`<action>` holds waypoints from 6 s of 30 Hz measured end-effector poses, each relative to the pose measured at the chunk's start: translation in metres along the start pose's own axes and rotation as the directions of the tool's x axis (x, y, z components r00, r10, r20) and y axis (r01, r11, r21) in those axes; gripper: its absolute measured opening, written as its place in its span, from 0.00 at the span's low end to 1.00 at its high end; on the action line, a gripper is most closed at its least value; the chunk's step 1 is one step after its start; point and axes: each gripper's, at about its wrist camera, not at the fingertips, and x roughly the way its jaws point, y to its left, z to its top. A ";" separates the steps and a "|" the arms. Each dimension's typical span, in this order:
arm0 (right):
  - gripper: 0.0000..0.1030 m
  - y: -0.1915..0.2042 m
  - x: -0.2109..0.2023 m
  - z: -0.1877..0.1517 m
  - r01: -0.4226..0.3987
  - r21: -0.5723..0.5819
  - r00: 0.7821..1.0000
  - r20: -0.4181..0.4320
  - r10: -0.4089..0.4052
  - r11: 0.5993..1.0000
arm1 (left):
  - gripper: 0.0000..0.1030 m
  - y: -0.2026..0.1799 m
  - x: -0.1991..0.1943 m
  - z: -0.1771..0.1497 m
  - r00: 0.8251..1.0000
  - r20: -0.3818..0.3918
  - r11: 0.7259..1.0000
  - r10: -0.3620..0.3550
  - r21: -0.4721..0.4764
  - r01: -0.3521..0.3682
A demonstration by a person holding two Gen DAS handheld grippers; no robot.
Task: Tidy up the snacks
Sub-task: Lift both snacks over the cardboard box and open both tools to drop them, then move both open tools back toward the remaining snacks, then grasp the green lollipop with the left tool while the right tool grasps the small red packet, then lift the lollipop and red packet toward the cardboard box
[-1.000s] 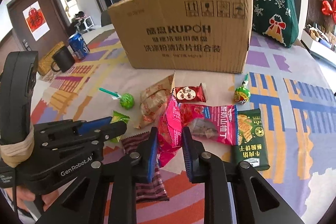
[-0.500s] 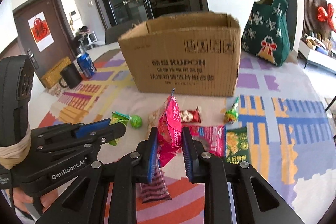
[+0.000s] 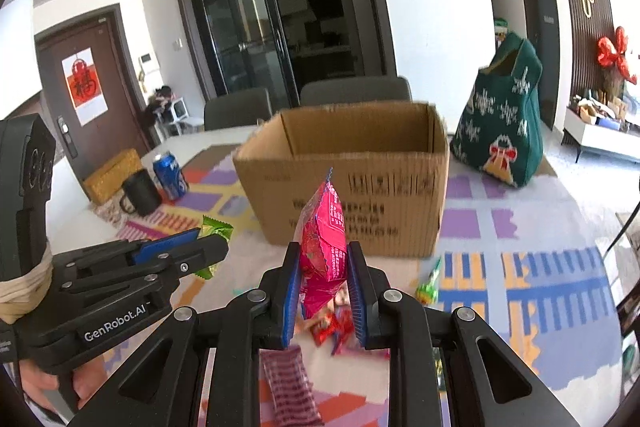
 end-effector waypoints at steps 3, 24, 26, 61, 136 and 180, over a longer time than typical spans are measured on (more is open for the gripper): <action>0.23 0.001 -0.003 0.013 0.004 -0.008 0.999 0.037 -0.003 1.000 | 0.20 -0.001 -0.005 0.013 0.999 0.036 1.000 0.004 0.012 -0.005; 0.23 -0.004 0.014 0.092 0.014 -0.044 0.989 0.148 -0.007 0.999 | 0.20 0.014 0.018 0.092 0.992 0.124 0.999 0.024 0.042 -0.029; 0.23 -0.004 0.020 0.098 0.018 -0.048 0.989 0.148 -0.011 0.999 | 0.20 0.017 0.026 0.097 0.993 0.112 0.999 0.026 0.043 -0.031; 0.44 -0.002 0.036 0.076 0.024 -0.039 0.999 0.047 -0.022 0.999 | 0.61 0.022 0.002 0.064 0.989 0.093 0.985 0.112 0.118 -0.122; 0.35 0.007 0.126 -0.069 -0.043 -0.073 0.919 -0.394 0.011 0.996 | 0.39 0.056 0.113 -0.076 0.963 -0.267 0.999 0.023 -0.015 -0.028; 0.11 -0.013 0.066 -0.056 -0.006 0.016 0.965 -0.262 0.010 1.000 | 0.26 0.020 0.068 -0.059 0.981 -0.193 1.000 -0.021 0.011 0.024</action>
